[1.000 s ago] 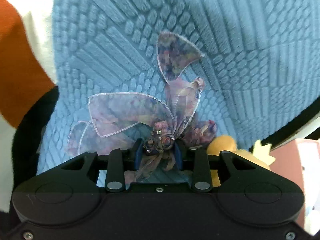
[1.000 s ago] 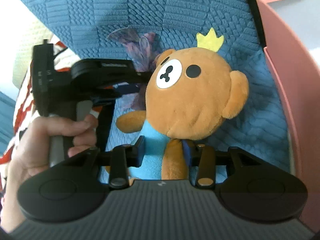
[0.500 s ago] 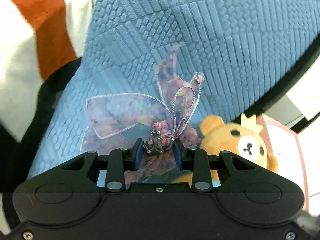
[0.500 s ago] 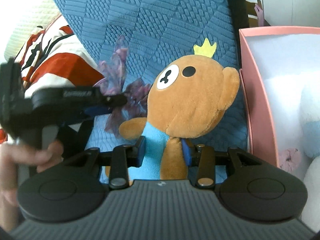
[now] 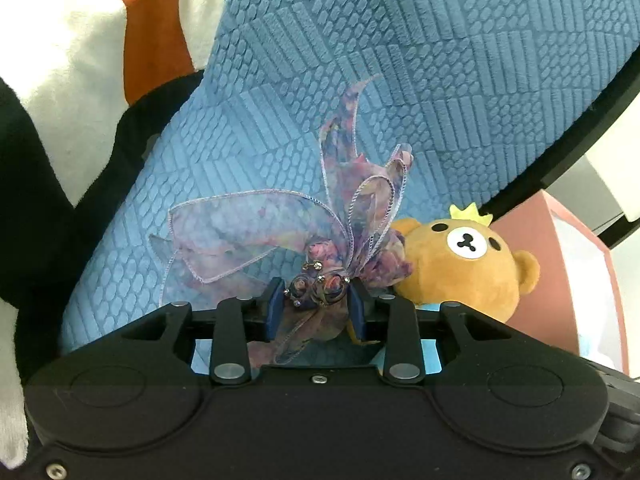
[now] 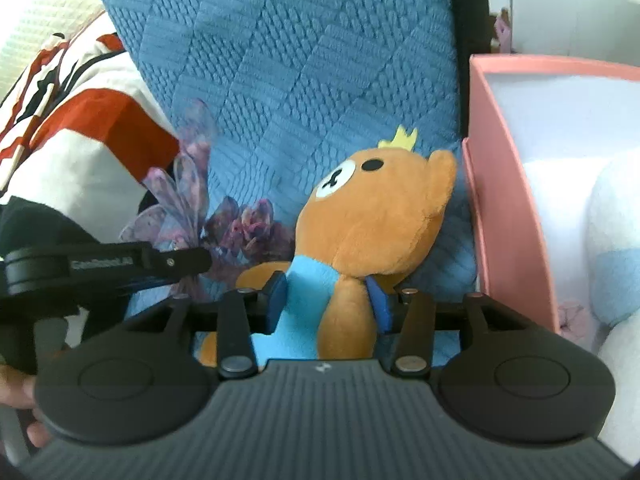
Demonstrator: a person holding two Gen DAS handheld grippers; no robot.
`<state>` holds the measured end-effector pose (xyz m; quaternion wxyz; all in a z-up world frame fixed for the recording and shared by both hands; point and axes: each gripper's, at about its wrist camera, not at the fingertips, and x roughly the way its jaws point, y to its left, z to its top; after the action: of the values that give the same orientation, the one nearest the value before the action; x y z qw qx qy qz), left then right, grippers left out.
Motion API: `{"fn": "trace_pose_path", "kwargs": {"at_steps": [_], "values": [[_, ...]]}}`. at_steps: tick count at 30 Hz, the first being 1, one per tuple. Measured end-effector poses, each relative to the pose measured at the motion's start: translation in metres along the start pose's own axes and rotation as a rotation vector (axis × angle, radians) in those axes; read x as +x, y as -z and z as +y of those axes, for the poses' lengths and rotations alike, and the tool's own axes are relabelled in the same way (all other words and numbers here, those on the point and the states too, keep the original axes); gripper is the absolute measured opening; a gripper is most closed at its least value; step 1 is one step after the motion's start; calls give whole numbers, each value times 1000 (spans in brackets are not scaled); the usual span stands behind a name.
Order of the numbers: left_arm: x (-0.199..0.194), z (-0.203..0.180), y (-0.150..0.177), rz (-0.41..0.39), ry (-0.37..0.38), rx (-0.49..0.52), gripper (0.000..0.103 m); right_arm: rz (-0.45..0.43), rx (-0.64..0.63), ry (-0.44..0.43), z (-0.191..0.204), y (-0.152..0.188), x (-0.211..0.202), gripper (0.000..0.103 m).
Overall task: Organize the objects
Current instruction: 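Grasp the purple scrunchie with the left gripper while the right gripper grasps the teddy bear, then lift the scrunchie with the left gripper while the right gripper lifts the teddy bear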
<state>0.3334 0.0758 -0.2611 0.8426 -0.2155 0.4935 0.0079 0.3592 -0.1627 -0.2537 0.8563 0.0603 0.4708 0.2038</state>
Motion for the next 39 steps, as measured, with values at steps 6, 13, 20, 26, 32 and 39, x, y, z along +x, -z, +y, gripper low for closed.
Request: {"fn": "trace_pose_path", "kwargs": {"at_steps": [6,13,20,26,32,39], "values": [[2,-1,-8,8,0,5,76,-81,-3,35,4,6,-18,75],[9,10,-16,14,-16,-49,79,-107,-61,85,11,12,-19,75],[23,3,-18,27,-74,1,82,-1,23,125,-11,8,21,84],[30,-1,-19,46,-84,17,83,24,55,68,-16,6,35,82],[38,-5,-18,66,-86,35,85,-7,31,67,-7,0,21,53],[51,-21,-11,81,-105,107,85,-14,-37,124,-13,-8,9,53]]}}
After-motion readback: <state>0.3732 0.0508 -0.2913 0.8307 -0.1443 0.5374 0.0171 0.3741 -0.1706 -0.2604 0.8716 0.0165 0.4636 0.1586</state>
